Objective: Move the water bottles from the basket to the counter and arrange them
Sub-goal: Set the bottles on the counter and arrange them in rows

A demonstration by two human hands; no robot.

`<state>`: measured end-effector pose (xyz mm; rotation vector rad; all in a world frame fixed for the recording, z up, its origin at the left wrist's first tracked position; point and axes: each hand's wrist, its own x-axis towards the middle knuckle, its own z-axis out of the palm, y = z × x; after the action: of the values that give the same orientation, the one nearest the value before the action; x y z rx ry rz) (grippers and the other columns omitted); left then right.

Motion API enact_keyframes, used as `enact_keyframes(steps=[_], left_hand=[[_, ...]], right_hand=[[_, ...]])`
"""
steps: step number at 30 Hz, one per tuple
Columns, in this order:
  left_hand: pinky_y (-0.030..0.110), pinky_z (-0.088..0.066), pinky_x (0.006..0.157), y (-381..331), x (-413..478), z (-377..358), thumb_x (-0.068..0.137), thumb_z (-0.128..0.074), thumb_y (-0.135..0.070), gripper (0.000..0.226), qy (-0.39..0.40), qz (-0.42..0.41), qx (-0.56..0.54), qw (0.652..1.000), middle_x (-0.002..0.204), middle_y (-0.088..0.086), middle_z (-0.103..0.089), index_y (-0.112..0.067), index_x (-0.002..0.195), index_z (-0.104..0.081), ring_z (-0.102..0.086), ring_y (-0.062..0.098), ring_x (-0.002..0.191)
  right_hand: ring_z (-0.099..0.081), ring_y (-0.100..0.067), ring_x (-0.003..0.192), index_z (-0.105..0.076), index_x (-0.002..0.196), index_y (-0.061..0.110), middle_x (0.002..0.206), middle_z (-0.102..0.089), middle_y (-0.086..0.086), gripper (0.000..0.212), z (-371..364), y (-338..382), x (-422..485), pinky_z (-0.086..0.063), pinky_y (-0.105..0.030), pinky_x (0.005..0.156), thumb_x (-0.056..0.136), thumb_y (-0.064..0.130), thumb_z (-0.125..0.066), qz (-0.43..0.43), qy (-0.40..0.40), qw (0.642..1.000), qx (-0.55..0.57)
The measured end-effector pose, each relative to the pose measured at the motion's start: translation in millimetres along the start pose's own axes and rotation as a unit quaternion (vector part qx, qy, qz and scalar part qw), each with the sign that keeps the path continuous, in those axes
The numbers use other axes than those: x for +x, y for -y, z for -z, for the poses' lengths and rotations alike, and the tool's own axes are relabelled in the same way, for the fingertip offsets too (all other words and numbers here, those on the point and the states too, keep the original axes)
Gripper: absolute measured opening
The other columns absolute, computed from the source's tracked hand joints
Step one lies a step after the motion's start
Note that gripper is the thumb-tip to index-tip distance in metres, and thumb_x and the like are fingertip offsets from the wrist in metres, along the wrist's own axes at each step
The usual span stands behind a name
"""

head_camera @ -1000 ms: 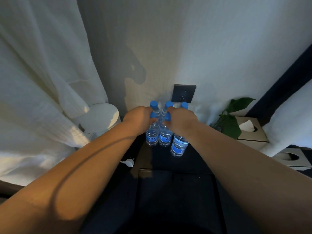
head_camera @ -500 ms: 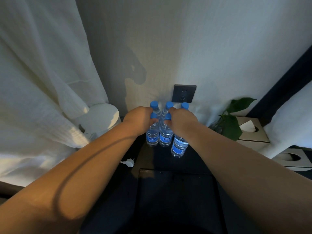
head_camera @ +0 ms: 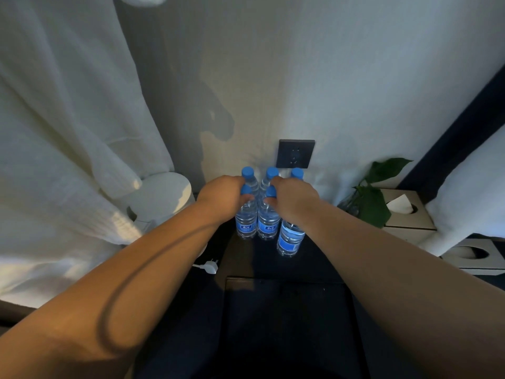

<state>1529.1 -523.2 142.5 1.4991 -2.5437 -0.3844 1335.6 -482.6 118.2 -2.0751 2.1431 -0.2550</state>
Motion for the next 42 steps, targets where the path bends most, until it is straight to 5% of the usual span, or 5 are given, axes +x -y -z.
enact_keyframes(steps=[17,30,37,42], left_hand=[[0.031,-0.041,0.066,0,-1,-6,0.096,-0.061,-0.043,0.027,-0.024,0.009,0.014,1.0,0.098,0.002,-0.068,-0.02,0.111,-0.064,-0.055,0.018,0.08],[0.032,-0.041,0.067,-7,-4,-5,0.096,-0.061,-0.045,0.026,-0.008,0.049,0.006,0.999,0.099,0.003,-0.069,-0.023,0.109,-0.064,-0.054,0.019,0.079],[0.034,-0.041,0.071,-10,-5,-3,0.098,-0.059,-0.042,0.029,0.005,0.059,0.002,0.998,0.105,0.008,-0.068,-0.019,0.116,-0.064,-0.055,0.022,0.083],[0.034,-0.041,0.071,-11,-6,-3,0.099,-0.058,-0.043,0.031,0.009,0.062,0.0,0.998,0.105,0.008,-0.068,-0.019,0.117,-0.063,-0.055,0.022,0.083]], right_hand=[[-0.057,-0.019,0.078,-0.052,0.133,0.022,0.087,-0.058,0.004,0.043,0,-2,-5,-0.044,-0.034,0.065,0.099,0.047,-0.058,-0.009,0.021,0.999,0.027],[-0.065,-0.026,0.098,-0.051,0.143,0.027,0.111,-0.068,-0.003,0.043,12,-3,-14,-0.054,-0.045,0.09,0.103,0.043,-0.055,-0.02,0.037,0.998,0.038],[-0.052,-0.02,0.086,-0.052,0.138,0.026,0.09,-0.055,0.006,0.044,4,-2,-7,-0.044,-0.041,0.086,0.101,0.05,-0.055,-0.036,0.03,0.999,0.016],[-0.062,-0.024,0.097,-0.052,0.137,0.028,0.09,-0.056,0.007,0.044,-1,-3,-7,-0.041,-0.043,0.085,0.1,0.052,-0.055,-0.038,0.019,0.999,0.021]])
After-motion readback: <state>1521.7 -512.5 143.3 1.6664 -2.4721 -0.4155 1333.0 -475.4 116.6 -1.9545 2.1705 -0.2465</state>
